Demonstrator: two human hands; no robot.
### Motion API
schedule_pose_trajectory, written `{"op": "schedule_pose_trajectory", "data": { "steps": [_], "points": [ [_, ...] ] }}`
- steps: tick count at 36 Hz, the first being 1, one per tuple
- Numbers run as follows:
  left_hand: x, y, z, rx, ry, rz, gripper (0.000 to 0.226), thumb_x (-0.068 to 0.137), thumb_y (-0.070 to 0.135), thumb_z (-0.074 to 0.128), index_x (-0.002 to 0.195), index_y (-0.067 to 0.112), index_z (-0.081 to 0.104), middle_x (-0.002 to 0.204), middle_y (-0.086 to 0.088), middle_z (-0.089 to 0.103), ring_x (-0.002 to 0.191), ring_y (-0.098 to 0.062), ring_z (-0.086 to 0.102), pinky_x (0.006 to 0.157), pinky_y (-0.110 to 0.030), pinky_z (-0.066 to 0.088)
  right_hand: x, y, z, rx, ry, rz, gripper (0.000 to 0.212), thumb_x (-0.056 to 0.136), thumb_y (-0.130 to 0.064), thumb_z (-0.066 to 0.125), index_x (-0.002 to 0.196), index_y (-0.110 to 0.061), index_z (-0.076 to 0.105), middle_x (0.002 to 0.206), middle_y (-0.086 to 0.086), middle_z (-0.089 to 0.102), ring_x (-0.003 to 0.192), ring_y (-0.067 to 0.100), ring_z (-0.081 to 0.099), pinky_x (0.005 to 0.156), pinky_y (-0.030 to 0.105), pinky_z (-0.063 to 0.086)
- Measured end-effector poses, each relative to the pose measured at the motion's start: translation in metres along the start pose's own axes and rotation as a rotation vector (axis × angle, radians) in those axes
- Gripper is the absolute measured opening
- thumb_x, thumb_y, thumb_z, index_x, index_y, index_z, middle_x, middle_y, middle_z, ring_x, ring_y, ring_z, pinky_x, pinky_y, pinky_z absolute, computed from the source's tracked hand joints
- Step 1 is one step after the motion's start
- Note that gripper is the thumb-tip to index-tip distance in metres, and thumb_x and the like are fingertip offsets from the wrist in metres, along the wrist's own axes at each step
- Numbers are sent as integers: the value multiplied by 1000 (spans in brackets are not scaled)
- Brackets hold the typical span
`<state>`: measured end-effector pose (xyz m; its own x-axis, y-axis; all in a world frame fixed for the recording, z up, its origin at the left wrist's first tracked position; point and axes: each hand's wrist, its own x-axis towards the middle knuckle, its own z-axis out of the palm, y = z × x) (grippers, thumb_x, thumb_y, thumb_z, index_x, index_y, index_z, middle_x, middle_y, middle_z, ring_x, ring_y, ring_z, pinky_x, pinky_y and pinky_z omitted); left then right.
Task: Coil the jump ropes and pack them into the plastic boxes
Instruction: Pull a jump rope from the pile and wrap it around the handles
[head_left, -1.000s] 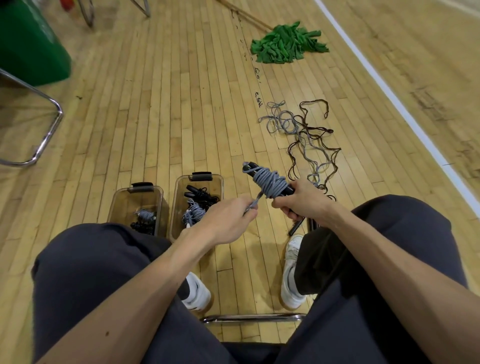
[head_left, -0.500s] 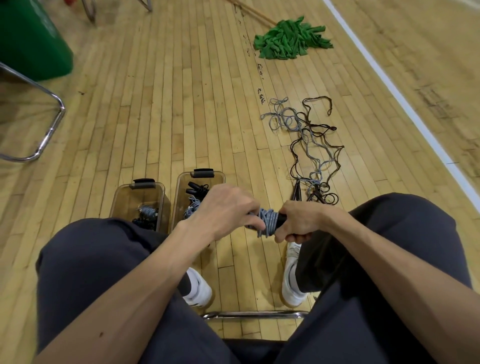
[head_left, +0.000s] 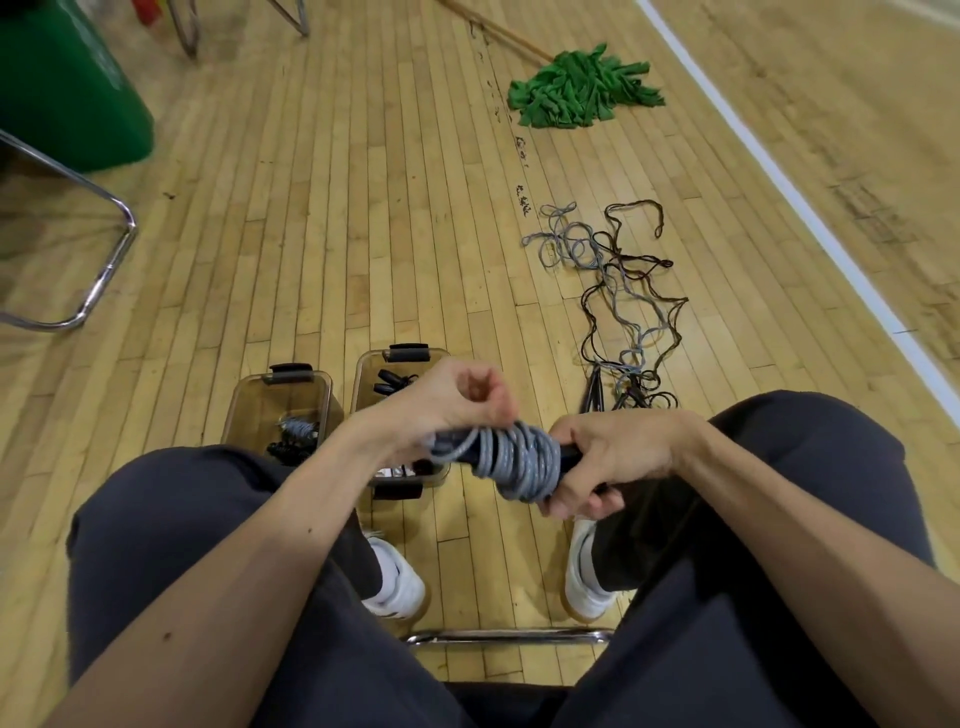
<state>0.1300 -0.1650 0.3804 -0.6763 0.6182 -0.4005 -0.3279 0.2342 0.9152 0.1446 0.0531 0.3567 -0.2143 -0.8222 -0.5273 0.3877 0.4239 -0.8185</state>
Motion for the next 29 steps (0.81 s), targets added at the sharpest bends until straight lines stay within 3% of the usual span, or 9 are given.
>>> {"op": "schedule_pose_trajectory", "data": {
  "steps": [4, 6, 10, 12, 16, 19, 24, 27, 29],
  "points": [
    [-3, 0, -3, -280, 175, 45, 36, 59, 46, 78, 66, 15, 62, 66, 2, 59, 58, -11, 56, 57, -22, 50, 11, -8, 2, 144, 27, -153, 13, 85, -9, 68, 90, 0, 59, 55, -3, 53, 44, 8, 45, 45, 18, 38],
    [-5, -3, -6, -373, 316, 47, 44, 58, 49, 81, 76, 12, 63, 74, -1, 63, 64, -12, 60, 66, -29, 53, 19, -14, 3, 195, 55, -201, 15, 86, -8, 67, 94, 0, 58, 56, -4, 52, 44, 7, 45, 45, 17, 39],
    [-14, -5, -10, -531, 538, 45, 24, 102, 17, 50, 114, 0, 62, 122, -17, 68, 115, -29, 64, 104, -45, 49, 38, -28, 3, 326, 216, -268, 10, 92, -3, 62, 89, -8, 54, 59, -3, 48, 46, 7, 42, 46, 17, 35],
    [-26, -10, -20, -566, 602, 81, 32, 107, 17, 41, 124, 0, 61, 122, -17, 69, 118, -28, 64, 102, -41, 51, 59, -44, 4, 341, 307, -269, 15, 95, -2, 61, 86, -13, 54, 61, -1, 46, 47, 8, 41, 46, 17, 34],
    [-33, -13, -16, -567, 708, 56, 42, 109, 28, 30, 125, 4, 61, 117, -15, 71, 113, -26, 66, 89, -36, 54, 80, -48, 9, 361, 385, -232, 16, 94, -5, 64, 83, -14, 58, 64, 1, 51, 50, 10, 47, 47, 18, 39],
    [-42, -19, -38, -433, 699, 23, 46, 107, 35, 26, 124, 11, 61, 114, -9, 73, 112, -22, 66, 82, -33, 53, 100, -61, 11, 359, 402, -192, 9, 95, -8, 65, 89, -13, 61, 66, 1, 55, 53, 10, 50, 48, 18, 39],
    [-67, -8, -111, 117, 604, -165, 50, 85, 62, 58, 108, 20, 70, 100, 2, 74, 86, -11, 64, 68, -29, 42, 150, -97, 6, 175, 374, -132, 7, 96, -10, 64, 90, -10, 61, 69, 4, 60, 57, 13, 58, 50, 21, 43],
    [-83, -19, -163, 92, 654, -182, 60, 73, 62, 66, 104, 11, 72, 101, -8, 76, 91, -23, 68, 73, -33, 46, 197, -121, 6, 122, 372, -113, 9, 95, -14, 67, 91, -7, 62, 72, 9, 63, 61, 18, 63, 52, 24, 44],
    [-91, -33, -194, 38, 692, -182, 53, 76, 56, 70, 100, 9, 72, 96, -6, 78, 95, -29, 71, 82, -37, 51, 232, -132, 7, 72, 411, -89, 14, 94, -19, 69, 95, -7, 63, 76, 9, 65, 64, 19, 64, 54, 25, 47]
  ]
}}
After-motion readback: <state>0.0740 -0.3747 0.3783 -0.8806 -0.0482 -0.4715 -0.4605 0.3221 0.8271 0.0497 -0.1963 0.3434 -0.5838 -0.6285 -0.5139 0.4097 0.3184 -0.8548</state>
